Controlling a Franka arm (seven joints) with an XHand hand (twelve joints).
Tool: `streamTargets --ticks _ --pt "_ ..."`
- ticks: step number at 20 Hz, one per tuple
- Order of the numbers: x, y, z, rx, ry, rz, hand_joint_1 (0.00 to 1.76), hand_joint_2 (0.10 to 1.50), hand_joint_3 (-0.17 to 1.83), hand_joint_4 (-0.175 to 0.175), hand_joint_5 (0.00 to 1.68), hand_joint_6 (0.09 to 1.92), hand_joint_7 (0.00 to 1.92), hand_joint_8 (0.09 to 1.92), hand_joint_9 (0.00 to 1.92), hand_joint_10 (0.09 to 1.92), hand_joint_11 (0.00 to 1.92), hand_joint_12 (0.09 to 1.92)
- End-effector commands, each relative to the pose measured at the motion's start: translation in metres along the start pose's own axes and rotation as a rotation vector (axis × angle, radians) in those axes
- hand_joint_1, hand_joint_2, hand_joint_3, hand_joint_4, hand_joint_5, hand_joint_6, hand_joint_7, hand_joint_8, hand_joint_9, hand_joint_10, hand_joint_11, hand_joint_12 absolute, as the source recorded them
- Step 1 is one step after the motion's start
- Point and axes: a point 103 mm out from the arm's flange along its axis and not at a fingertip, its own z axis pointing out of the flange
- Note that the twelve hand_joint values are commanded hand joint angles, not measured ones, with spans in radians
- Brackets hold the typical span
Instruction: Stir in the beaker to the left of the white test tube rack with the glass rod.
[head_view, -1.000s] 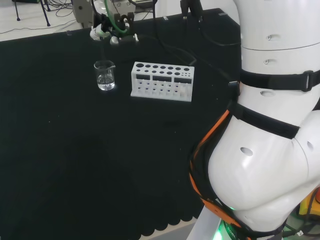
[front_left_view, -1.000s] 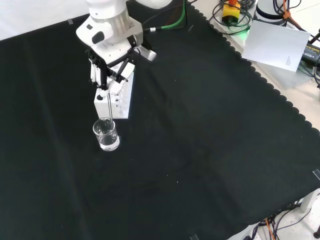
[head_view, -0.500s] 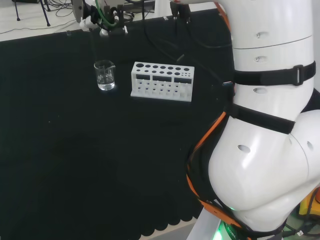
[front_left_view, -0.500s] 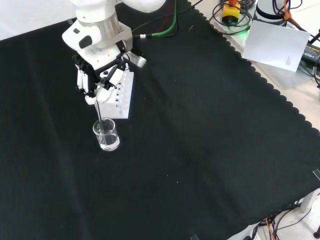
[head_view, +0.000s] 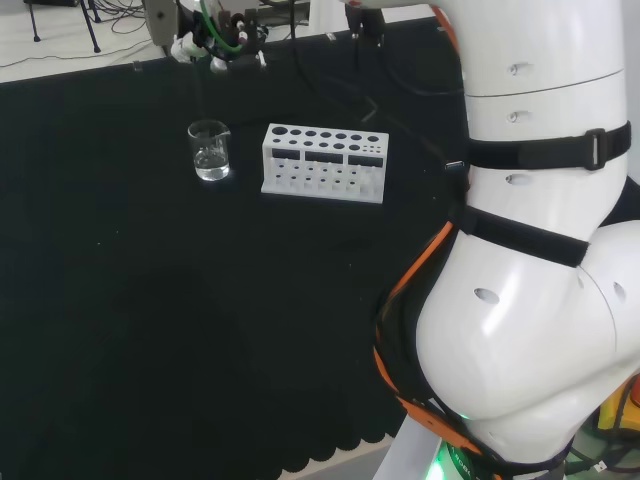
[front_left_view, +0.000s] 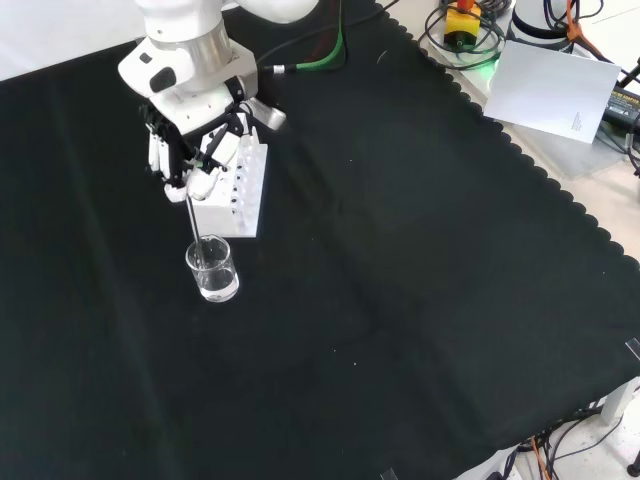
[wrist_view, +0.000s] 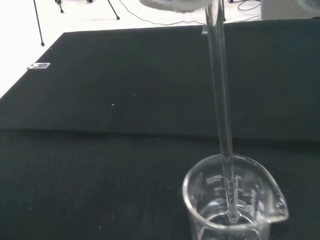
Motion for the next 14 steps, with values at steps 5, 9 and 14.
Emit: streamTargets --ticks 5,9,14 --pt "-0.022 -0.024 -0.012 -0.017 -0.009 0.030 1.32 1.07 -0.17 -0.175 1.41 0.09 1.25 0.89 1.82 0.38 1.82 0.22" --pt "-0.009 -0.032 -0.015 -0.034 -0.025 0.015 1.32 1.07 -0.17 -0.175 1.41 0.09 1.25 0.89 1.82 0.38 1.82 0.22" --pt "0.002 -0.032 -0.020 -0.029 -0.022 0.001 1.32 1.07 -0.17 -0.175 1.41 0.09 1.25 0.89 1.82 0.38 1.82 0.22"
